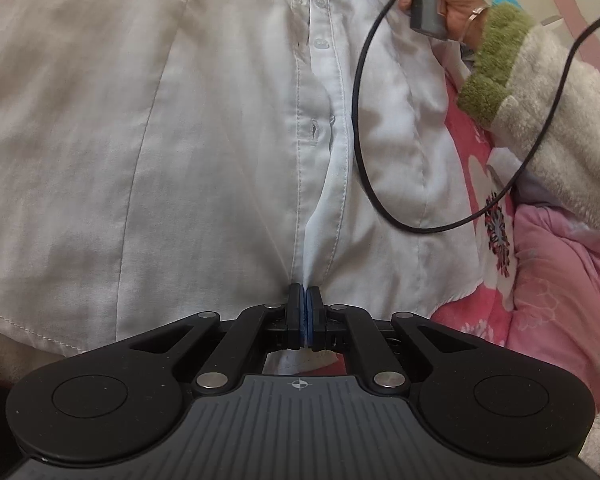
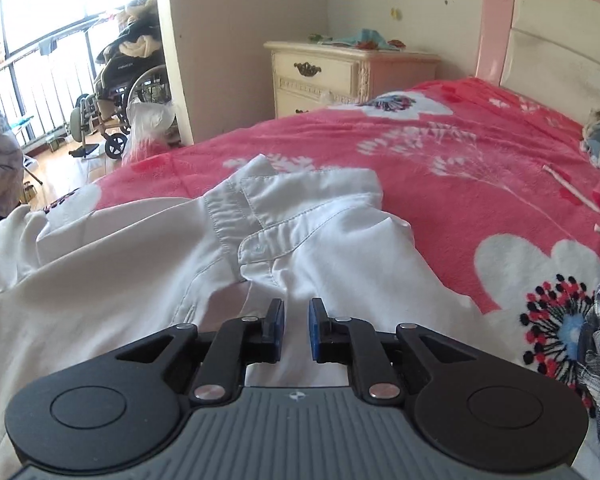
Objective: Fold clothes
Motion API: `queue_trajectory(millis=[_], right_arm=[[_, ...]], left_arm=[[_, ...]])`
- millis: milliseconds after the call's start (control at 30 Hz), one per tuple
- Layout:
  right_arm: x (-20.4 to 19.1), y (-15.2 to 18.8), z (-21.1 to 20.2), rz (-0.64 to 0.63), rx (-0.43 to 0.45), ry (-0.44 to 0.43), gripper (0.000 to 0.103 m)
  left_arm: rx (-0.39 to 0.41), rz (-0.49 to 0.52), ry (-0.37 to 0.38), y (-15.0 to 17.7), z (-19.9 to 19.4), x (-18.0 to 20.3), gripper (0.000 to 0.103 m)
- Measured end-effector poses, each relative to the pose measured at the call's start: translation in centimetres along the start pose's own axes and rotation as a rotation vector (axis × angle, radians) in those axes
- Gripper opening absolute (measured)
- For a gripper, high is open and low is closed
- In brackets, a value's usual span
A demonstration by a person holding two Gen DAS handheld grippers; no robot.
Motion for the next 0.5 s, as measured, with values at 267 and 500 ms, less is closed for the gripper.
queue_trajectory(millis=[267, 500], right_arm=[[-0.5, -1.4, 4.5, -0.012, -0.026, 0.016, 0.011], [3.4, -3.8, -5.2, 0.034, 0.023, -0.057, 0.012]], left_arm=[[-0.003, -0.002, 0.005, 0.0, 0.0, -0.1, 0.003], [-0.03, -0.069, 0.027, -0.4, 0.1, -0.4, 0.003]])
Point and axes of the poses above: each gripper's, at about its wrist camera, not at the fingertips, and z roughly the way its jaws point, x to its right, y to its underside, the point moved 4 cm from there along z, roughly the way its jaws point, and after that the axes turned 5 degrees about y, right-handed, at the moved point
